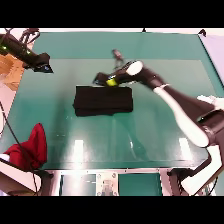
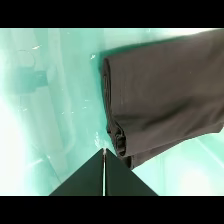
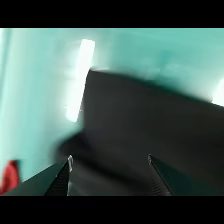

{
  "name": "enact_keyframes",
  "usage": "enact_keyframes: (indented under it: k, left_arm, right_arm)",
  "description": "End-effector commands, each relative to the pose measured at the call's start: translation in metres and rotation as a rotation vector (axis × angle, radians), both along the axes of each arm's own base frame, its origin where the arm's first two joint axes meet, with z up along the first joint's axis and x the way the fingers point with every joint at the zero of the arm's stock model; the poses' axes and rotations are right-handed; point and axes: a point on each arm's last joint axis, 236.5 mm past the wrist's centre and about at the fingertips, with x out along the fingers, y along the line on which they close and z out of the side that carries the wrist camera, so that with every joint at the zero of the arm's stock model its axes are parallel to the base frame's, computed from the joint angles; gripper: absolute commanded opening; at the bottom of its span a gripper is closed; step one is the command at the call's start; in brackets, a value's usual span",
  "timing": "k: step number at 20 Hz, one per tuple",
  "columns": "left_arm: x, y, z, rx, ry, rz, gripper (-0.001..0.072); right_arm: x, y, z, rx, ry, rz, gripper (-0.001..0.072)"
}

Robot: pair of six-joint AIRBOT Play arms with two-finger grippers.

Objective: Fold the shirts.

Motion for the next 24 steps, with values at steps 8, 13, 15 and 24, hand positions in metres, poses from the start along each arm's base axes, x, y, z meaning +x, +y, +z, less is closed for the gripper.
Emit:
enact_keyframes:
  k: [8,13,15,24]
  left_arm:
    - [0.002,0.001,0.001,-0.01,0.006,0.037,0.0023]
    - [0.001,0.001,0.001,-0.014,0.017,0.052,0.0023]
    - [0.001,0.001,0.001,-0.014,0.018,0.053,0.0023]
    - [0.001,0.001,0.001,-0.015,0.019,0.055,0.0023]
  right_arm:
    - [-0.034,-0.149,-0.103,0.042,0.394,-0.182,0.0548]
    - [-0.037,-0.077,-0.099,0.238,0.41,-0.11,0.0415]
    - [-0.029,-0.068,-0.079,0.267,0.365,-0.076,0.0032]
    - [0.044,-0.255,0.167,0.13,-0.165,-0.298,0.0017]
